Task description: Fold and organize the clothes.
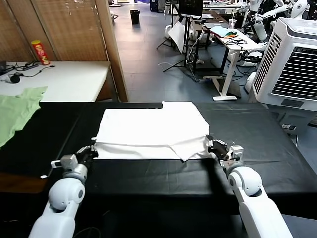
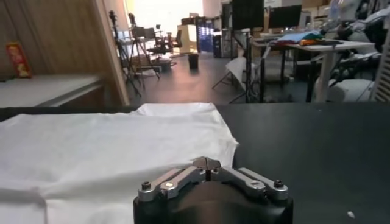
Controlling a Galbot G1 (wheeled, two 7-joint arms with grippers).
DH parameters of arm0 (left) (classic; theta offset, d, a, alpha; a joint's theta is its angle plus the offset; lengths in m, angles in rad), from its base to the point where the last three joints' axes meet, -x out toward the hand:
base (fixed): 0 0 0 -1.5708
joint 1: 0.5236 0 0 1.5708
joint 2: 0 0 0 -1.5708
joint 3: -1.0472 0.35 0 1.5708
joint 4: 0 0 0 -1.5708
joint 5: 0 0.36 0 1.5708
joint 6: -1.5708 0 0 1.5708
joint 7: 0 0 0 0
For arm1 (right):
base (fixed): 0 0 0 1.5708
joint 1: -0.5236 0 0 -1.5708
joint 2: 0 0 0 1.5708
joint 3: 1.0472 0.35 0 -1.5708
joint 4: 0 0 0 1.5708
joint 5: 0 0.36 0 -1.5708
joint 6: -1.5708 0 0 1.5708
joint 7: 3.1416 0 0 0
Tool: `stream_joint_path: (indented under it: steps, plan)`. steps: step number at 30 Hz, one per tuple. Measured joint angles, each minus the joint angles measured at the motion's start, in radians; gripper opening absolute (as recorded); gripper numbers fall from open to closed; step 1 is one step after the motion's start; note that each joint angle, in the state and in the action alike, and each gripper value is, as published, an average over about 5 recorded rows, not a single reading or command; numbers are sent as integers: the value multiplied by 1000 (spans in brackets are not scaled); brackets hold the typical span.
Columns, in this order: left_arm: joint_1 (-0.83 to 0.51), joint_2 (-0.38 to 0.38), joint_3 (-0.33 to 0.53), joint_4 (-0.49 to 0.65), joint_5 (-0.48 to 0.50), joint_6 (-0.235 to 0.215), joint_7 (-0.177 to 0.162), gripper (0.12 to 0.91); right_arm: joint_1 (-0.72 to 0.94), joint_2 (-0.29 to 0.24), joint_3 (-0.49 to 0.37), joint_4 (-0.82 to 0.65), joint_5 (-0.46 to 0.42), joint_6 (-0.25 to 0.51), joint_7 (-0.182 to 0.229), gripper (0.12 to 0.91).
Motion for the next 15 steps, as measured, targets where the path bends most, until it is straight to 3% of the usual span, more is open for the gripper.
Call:
stream_joint_path:
  steps: [2, 5, 8, 15]
  plan:
    - [7, 0, -3, -6, 2, 0, 1, 684, -31, -5, 6, 32, -8, -12, -1, 772]
    - [25, 0, -9, -23, 2, 1, 2, 777, -66, -9, 7, 54, -27, -17, -6, 795]
    - [48, -3, -14, -40, 8, 2, 10, 795, -88, -10, 4, 60, -44, -18, -12, 788]
    - [104, -12, -29, -50, 1, 8, 25, 794, -104, -4, -7, 54, -66, -21, -10, 669]
